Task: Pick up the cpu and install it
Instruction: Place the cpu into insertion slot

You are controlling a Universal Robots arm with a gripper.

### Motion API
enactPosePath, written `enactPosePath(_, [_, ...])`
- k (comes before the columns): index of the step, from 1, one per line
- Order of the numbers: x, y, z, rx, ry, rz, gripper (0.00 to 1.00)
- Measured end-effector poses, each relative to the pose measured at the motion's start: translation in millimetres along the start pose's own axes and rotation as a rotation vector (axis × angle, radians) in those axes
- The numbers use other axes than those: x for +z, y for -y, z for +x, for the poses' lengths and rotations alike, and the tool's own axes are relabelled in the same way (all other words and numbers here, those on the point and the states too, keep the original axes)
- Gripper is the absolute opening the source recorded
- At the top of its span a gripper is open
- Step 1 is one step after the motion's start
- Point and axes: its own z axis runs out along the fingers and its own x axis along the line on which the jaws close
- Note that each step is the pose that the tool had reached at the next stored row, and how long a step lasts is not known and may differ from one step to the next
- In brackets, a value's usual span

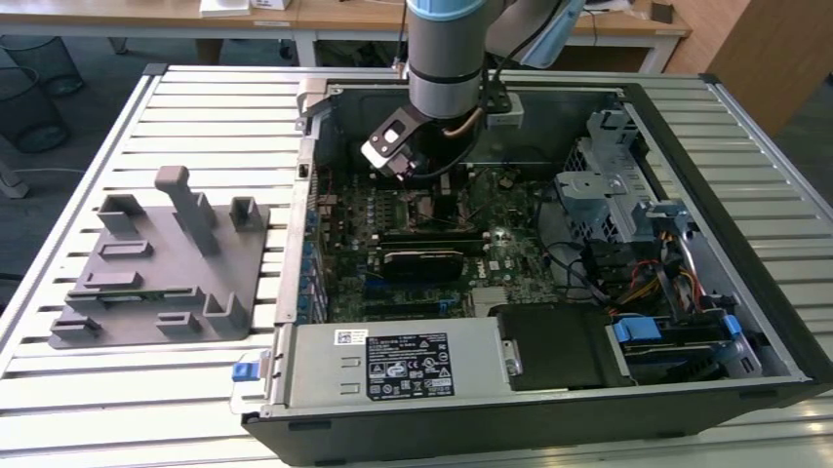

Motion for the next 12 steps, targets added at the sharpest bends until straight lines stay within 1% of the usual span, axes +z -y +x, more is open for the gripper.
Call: enactPosePath(12, [1.3, 0.1, 0.0, 0.000, 0.0000, 0.0000, 0.54])
